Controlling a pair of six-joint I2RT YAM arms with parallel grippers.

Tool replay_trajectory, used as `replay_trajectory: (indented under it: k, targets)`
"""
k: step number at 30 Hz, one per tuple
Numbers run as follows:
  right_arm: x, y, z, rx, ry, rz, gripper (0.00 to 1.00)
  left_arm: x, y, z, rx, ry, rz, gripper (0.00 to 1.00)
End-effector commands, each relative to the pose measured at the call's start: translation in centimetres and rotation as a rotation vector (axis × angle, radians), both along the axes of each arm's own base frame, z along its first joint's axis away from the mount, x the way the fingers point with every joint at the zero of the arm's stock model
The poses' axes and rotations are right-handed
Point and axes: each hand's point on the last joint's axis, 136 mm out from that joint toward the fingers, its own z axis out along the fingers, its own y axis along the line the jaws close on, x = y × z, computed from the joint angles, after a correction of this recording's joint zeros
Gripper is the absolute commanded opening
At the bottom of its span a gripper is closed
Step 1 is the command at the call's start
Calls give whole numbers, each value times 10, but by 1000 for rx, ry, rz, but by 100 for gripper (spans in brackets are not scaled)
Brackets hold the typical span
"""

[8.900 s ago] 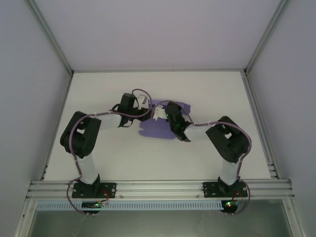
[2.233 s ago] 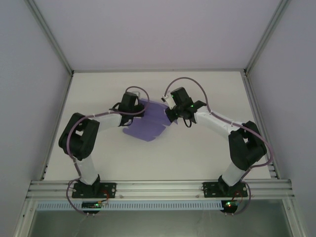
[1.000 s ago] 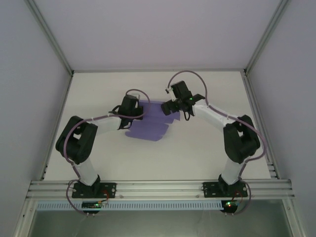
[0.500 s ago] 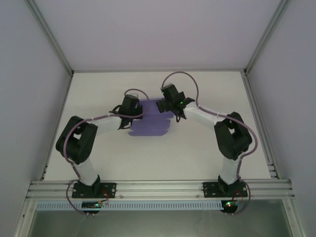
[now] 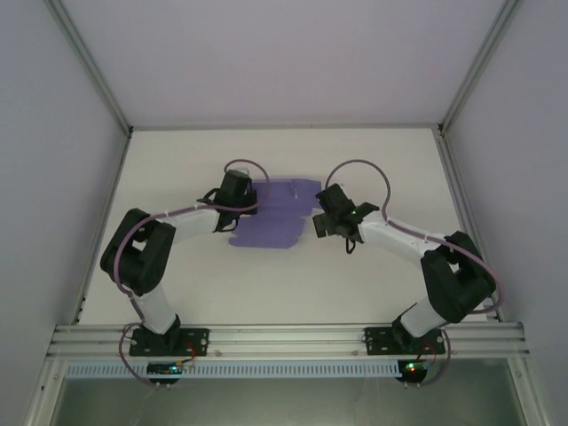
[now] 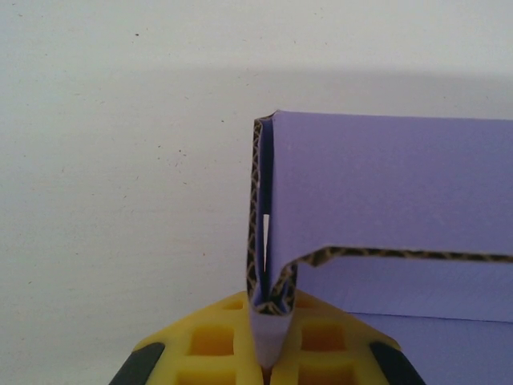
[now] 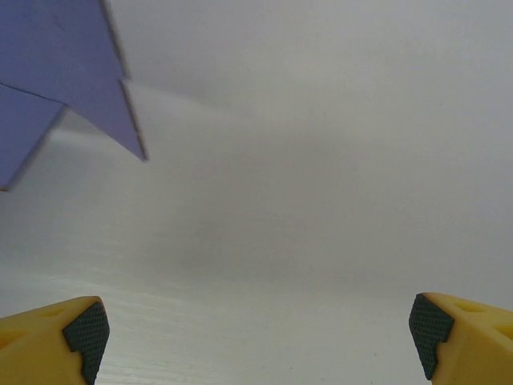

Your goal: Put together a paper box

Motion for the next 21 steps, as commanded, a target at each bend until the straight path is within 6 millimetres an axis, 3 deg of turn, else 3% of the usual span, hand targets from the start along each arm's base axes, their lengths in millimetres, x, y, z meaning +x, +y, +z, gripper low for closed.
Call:
replay_trajectory:
  k: [1,9,14,21]
  targets:
    - [15,2,-5,52,-25,-46,99,-15,-1,-2,2,48,-32,0]
    - [60,37,5,156,-59,51,99,-18,-2,-8,11,72,-47,0]
    - [69,69,16,266,-67,143,99,-18,-5,-9,-6,77,-51,0]
    - [76,87,13,270,-68,186,99,-18,-8,-6,-26,75,-54,0]
